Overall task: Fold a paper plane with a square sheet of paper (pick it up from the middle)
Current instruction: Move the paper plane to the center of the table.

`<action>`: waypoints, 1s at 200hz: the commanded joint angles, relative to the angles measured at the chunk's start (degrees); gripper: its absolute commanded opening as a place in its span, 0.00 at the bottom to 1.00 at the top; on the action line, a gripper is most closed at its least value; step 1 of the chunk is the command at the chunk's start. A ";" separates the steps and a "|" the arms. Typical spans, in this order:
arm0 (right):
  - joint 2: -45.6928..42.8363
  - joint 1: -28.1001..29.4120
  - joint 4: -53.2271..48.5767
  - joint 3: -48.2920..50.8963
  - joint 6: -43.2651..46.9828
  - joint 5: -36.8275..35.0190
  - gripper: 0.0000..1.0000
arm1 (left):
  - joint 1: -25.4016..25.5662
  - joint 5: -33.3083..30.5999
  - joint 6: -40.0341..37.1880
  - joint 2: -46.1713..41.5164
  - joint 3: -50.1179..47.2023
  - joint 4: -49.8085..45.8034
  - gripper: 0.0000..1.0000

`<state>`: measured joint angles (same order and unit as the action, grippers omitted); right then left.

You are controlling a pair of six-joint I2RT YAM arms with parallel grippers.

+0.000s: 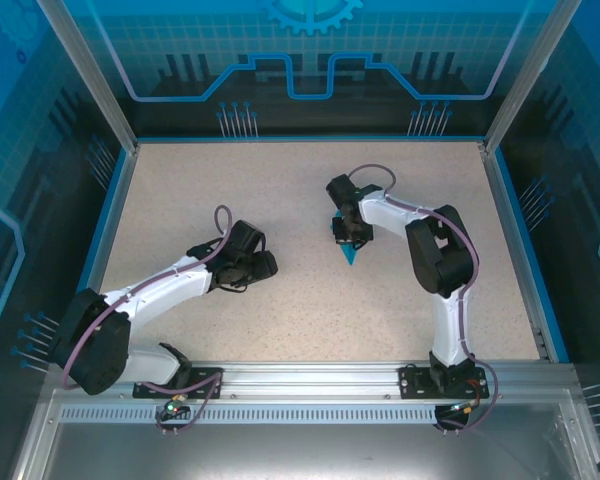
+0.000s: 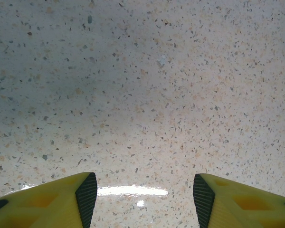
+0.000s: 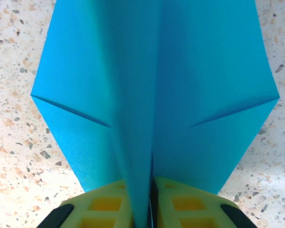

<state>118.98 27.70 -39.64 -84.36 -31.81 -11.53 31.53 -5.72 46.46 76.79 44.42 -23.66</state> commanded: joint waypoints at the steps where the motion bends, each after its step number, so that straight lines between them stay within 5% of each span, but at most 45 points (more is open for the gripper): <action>1: 3.45 -0.80 -1.49 -0.01 0.24 1.84 0.18 | -0.42 0.97 -0.54 -1.12 0.87 -0.57 0.60; 77: -10.37 -1.08 -3.39 -1.39 2.75 2.96 0.39 | -0.47 1.15 -1.98 -2.25 0.93 0.09 0.64; 119: -20.93 -1.03 -4.06 1.23 3.59 1.32 0.42 | -0.43 1.09 -2.17 -1.99 1.27 -0.22 0.64; 179: -50.45 -0.69 8.63 19.05 8.32 -15.28 0.58 | -0.43 -2.67 -4.35 -6.02 0.50 -0.25 0.67; 200: -58.54 -1.70 13.13 25.95 12.38 -21.59 0.68 | -0.42 -8.54 -4.60 -9.04 -0.06 -1.71 0.71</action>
<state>67.18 27.27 -33.45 -64.73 -25.17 -22.59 31.53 -7.73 43.55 71.42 44.42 -23.75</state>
